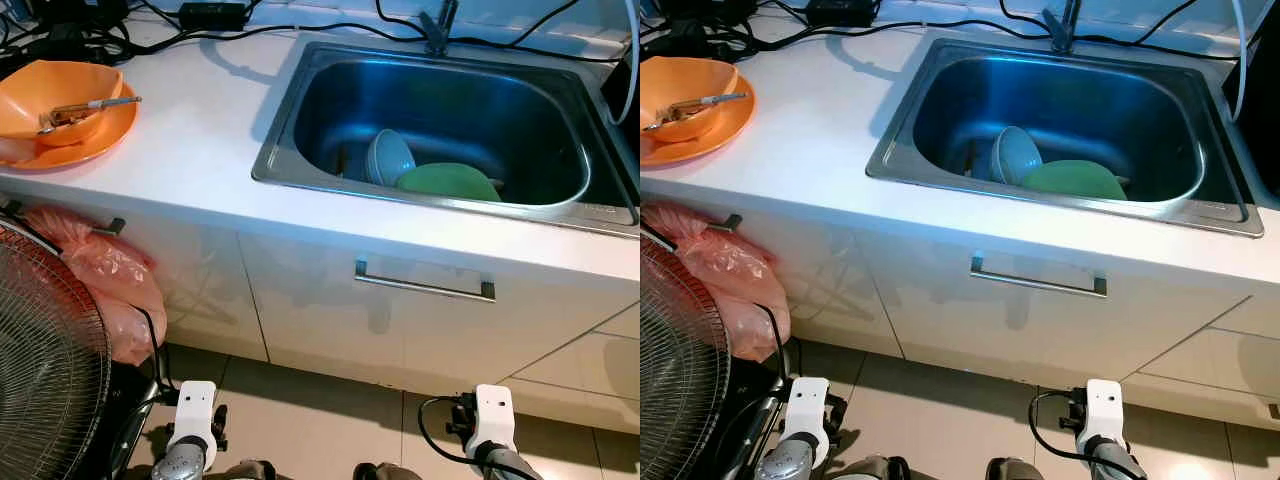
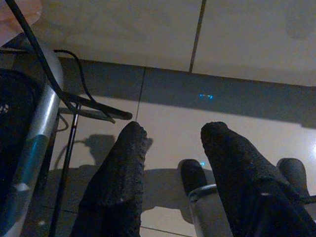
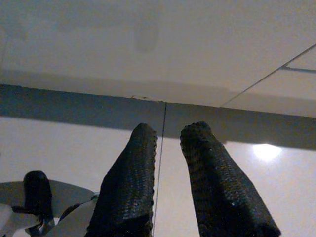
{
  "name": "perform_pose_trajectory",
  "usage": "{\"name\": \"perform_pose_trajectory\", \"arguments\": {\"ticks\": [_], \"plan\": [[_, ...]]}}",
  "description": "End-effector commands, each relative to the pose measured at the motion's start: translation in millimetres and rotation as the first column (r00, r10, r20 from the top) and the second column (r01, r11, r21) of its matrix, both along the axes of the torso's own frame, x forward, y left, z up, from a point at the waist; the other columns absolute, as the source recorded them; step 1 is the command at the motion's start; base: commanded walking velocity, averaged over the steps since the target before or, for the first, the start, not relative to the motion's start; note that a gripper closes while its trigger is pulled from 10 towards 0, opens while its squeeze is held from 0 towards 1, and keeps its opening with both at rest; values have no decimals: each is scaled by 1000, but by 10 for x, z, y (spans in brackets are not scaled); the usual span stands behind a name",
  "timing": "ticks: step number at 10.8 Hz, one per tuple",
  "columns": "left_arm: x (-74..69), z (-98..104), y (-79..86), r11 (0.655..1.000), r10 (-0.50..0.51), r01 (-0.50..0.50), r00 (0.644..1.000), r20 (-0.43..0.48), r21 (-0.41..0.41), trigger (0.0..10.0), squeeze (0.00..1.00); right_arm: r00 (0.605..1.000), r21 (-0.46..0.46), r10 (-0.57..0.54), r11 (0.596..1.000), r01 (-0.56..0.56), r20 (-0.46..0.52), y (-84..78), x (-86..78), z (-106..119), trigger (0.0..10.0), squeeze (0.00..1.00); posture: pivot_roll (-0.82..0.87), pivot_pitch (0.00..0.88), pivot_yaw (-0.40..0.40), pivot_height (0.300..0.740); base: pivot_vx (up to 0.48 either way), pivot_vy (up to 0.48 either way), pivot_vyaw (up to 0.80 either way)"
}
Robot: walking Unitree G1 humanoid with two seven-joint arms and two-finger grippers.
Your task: Kitchen organization
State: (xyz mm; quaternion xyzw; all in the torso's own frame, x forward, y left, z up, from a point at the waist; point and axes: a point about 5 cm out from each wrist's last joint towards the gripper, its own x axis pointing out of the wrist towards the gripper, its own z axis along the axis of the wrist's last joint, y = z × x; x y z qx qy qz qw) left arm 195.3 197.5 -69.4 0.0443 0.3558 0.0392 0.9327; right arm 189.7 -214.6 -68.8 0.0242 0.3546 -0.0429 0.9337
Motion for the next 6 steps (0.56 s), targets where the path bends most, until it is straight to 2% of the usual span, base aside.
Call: {"name": "perform_pose_trajectory", "arguments": {"ticks": [1,6], "plan": [[-36,-21,37,1000,-2,2,1000,-27,29,10000,0,1000,4,-2,1000,2,-19,-15,-53,-27,10000,0,27,141,-4,740,0,0,0],[-28,-18,35,1000,1,-1,1000,-26,26,10000,0,1000,3,-2,1000,2,-20,-15,-36,-21,10000,0,27,145,-5,740,0,0,0]]}}
